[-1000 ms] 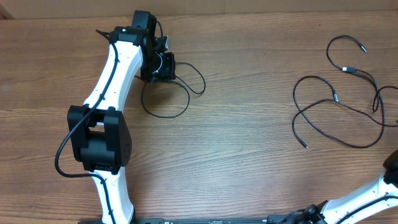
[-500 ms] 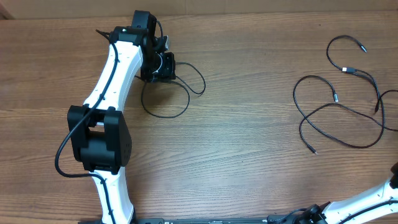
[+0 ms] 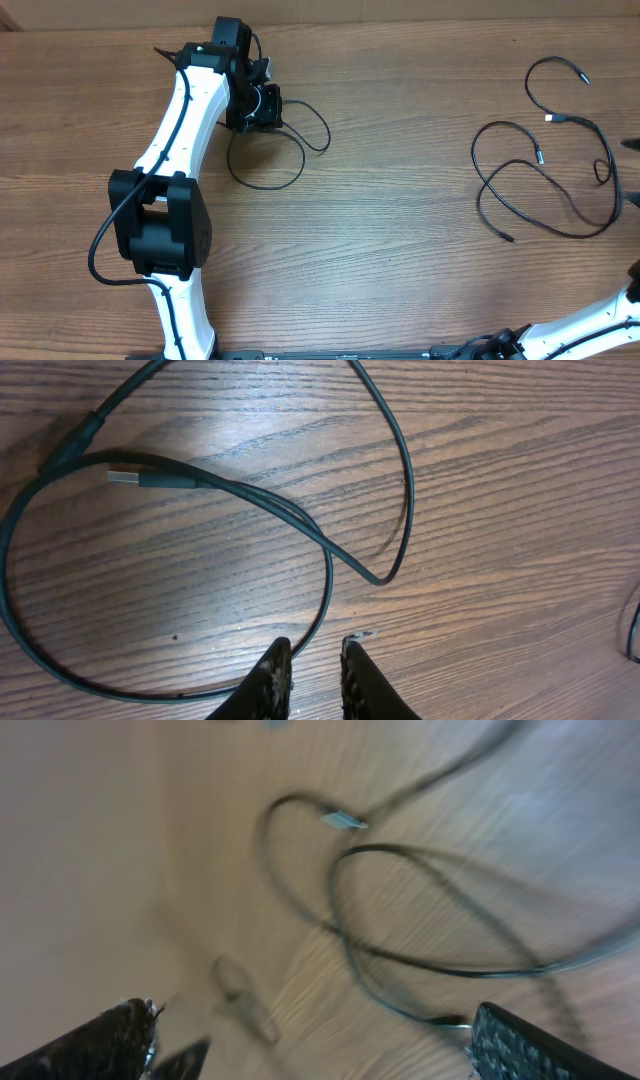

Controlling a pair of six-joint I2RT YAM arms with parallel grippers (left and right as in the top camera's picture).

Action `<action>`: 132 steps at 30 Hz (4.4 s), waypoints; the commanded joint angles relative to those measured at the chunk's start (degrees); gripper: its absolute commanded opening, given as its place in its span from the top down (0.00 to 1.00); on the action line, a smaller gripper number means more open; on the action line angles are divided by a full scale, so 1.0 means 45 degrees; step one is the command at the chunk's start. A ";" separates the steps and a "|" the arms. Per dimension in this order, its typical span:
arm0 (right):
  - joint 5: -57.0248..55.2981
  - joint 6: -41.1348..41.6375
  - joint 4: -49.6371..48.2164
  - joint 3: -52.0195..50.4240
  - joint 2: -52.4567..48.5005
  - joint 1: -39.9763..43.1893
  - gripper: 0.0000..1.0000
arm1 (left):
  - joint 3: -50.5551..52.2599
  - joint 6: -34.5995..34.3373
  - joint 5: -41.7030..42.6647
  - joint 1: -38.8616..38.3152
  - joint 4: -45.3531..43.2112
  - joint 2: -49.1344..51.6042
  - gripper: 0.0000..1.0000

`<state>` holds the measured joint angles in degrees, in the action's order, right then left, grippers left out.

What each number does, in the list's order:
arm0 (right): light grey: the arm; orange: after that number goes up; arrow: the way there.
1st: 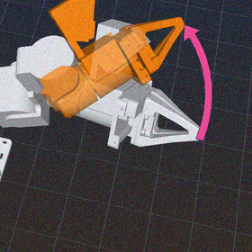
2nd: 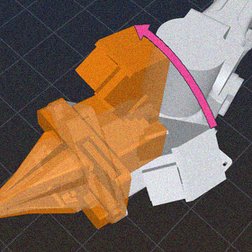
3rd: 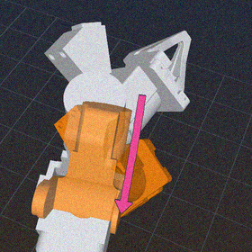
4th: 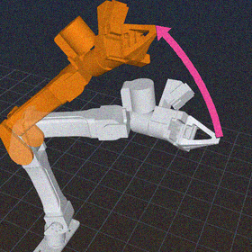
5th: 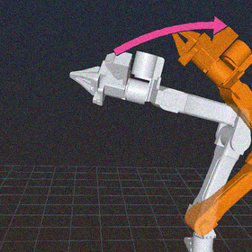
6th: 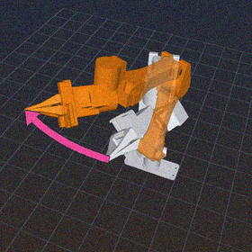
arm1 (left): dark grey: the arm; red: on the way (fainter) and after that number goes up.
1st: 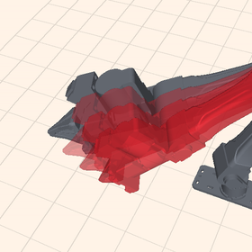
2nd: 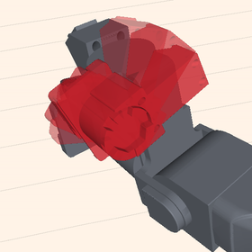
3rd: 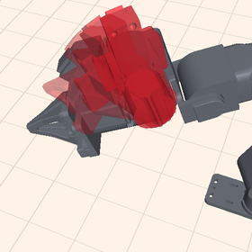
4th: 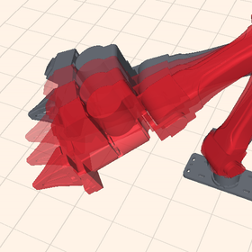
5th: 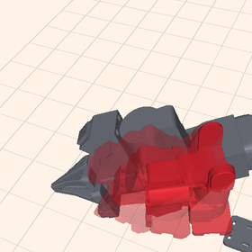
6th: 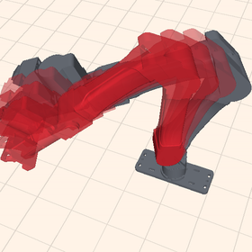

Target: Untangle cables

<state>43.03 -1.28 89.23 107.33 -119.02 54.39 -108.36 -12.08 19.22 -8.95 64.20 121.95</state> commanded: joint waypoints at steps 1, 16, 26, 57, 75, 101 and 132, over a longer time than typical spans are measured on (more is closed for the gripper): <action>0.4551 -0.4697 0.0894 -0.0029 -0.0058 -0.0024 0.00 | 0.0058 0.0068 -0.0087 0.0044 -0.0053 -0.0024 0.82; 0.3895 -0.5736 0.1744 -0.0029 -0.0058 -0.2720 0.00 | 0.0058 0.0063 -0.0408 0.0044 -0.0073 -0.0024 0.82; 0.3725 -0.5688 0.1715 -0.0029 -0.0058 -0.6271 0.00 | 0.0058 0.0053 -0.0413 0.0044 -0.0204 -0.0024 0.84; -0.8694 0.8009 -0.4328 -0.0214 -0.0058 -1.6349 0.00 | 0.0058 -0.2866 -0.2147 -0.0058 -0.1491 -0.0024 0.17; -0.7155 0.8296 -1.0433 -0.6071 -0.0058 -1.6825 0.00 | 0.0058 -0.5241 -0.2424 -0.1030 -0.1617 0.0787 0.10; -0.6965 0.8286 -1.0996 -0.6504 -0.0058 -1.6825 0.00 | 0.1739 -0.7368 -0.4313 -0.1569 -0.3857 0.0967 0.40; -0.6970 0.8281 -1.1011 -0.6504 -0.0058 -1.6825 0.00 | 0.1739 -0.6747 -0.6314 -0.1059 -0.3905 0.0967 0.67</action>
<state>10.70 35.79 39.64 80.44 -117.54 -21.12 -101.27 -42.94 -8.84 -13.67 46.68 125.78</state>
